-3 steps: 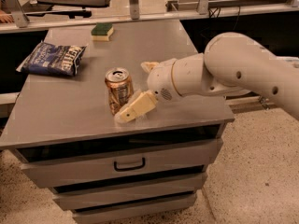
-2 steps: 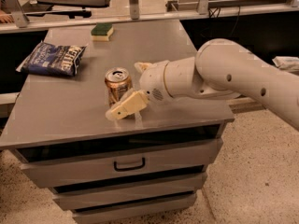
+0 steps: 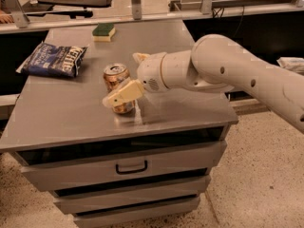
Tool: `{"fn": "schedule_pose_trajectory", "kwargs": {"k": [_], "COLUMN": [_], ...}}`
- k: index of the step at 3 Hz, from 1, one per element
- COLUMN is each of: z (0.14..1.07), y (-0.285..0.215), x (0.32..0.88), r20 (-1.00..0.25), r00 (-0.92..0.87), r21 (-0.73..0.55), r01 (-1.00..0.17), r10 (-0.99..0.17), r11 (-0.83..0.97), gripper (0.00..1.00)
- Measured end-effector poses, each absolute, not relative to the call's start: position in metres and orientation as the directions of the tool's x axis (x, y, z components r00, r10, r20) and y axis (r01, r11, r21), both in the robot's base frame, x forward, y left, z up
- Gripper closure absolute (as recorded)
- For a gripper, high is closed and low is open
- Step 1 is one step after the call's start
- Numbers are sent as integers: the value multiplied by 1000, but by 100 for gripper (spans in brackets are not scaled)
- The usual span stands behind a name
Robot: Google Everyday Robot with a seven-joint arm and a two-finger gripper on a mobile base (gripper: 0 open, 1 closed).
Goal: Knock orange can over
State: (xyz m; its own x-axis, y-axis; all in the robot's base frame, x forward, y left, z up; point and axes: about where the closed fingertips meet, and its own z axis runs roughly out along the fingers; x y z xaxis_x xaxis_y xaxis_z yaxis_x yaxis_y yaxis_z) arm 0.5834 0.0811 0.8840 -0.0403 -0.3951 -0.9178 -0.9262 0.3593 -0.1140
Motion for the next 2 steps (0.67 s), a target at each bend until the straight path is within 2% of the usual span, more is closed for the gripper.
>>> {"fn": "schedule_pose_trajectory", "kwargs": {"k": [2], "z": [928], "y": [58], "x": [660], "r20": [-909], "r00": [1], "r21": [-189], "r01": [-893], "r10": [-417], "r11": [409], "gripper": [0]}}
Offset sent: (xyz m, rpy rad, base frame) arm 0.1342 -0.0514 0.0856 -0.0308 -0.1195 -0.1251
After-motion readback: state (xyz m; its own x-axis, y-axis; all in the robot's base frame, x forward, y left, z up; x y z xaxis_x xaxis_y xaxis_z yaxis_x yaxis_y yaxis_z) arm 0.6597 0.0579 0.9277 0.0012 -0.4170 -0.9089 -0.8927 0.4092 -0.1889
